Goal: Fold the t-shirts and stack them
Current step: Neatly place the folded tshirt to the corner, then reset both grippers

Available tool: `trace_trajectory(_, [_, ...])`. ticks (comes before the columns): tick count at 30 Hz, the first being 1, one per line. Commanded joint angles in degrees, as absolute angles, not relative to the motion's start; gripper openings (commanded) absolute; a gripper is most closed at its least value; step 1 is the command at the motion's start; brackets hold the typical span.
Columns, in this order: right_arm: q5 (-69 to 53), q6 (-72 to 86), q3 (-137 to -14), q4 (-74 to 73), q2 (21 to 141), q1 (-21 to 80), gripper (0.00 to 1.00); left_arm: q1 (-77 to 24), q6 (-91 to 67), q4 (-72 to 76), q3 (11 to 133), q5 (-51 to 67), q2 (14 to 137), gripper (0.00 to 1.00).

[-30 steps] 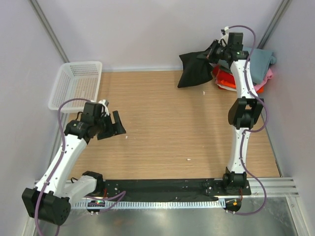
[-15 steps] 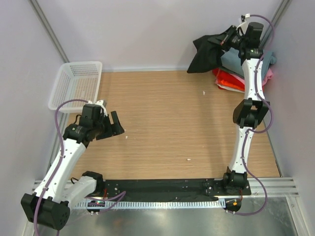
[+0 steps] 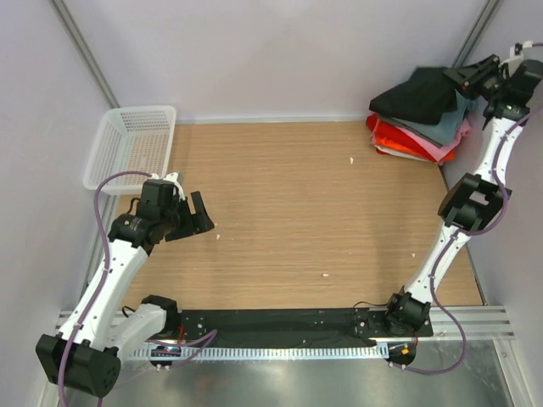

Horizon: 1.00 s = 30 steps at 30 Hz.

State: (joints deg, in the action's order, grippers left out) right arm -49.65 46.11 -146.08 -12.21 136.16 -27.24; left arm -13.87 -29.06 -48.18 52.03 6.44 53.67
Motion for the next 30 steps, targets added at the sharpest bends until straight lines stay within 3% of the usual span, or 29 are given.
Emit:
trace_trajectory(1, [-48.0,41.0,-143.3,-13.5,138.9,-32.1,0.41,-14.3,-27.9,-45.7,51.9,6.4,53.2,0.80])
trace_trajectory(2, [-47.3,41.0,-144.4,-18.1,140.4,-33.8,0.74,-14.3,-27.9,-45.7,51.9,6.3,53.3,0.79])
trace_trajectory(3, [-46.1,40.3,-143.9,-20.2,141.5,-34.8,0.83,-14.4,-27.9,-45.7,51.9,6.3,53.5,0.80])
trace_trajectory(6, [-37.0,36.1,-138.5,-24.0,138.1,-35.7,0.92,-14.6,-27.9,-45.7,51.9,6.5,53.8,0.80])
trace_trajectory(11, [-24.2,32.7,-138.3,-30.0,130.0,-35.9,0.95,-14.8,-27.9,-45.6,51.8,6.3,52.9,0.80])
trace_trajectory(14, [-8.7,30.2,-138.9,-37.7,124.4,-36.1,0.97,-14.8,-27.8,-45.7,51.8,6.3,52.2,0.80])
trace_trajectory(15, [-1.3,30.6,-136.9,-38.7,122.7,-36.5,0.99,-14.8,-27.8,-45.5,51.9,6.4,52.1,0.80])
trace_trajectory(18, [4.0,33.5,-128.7,-38.5,116.0,-39.2,1.00,-14.9,-27.7,-45.4,51.9,6.9,51.9,0.80])
trace_trajectory(21, [3.4,35.0,-119.5,-34.9,109.3,-40.8,1.00,-14.9,-27.6,-45.5,51.9,7.0,51.5,0.80])
trace_trajectory(30, [-20.5,40.8,-94.6,-17.5,99.1,-39.1,0.96,-14.8,-27.3,-45.2,51.9,7.2,49.4,0.80])
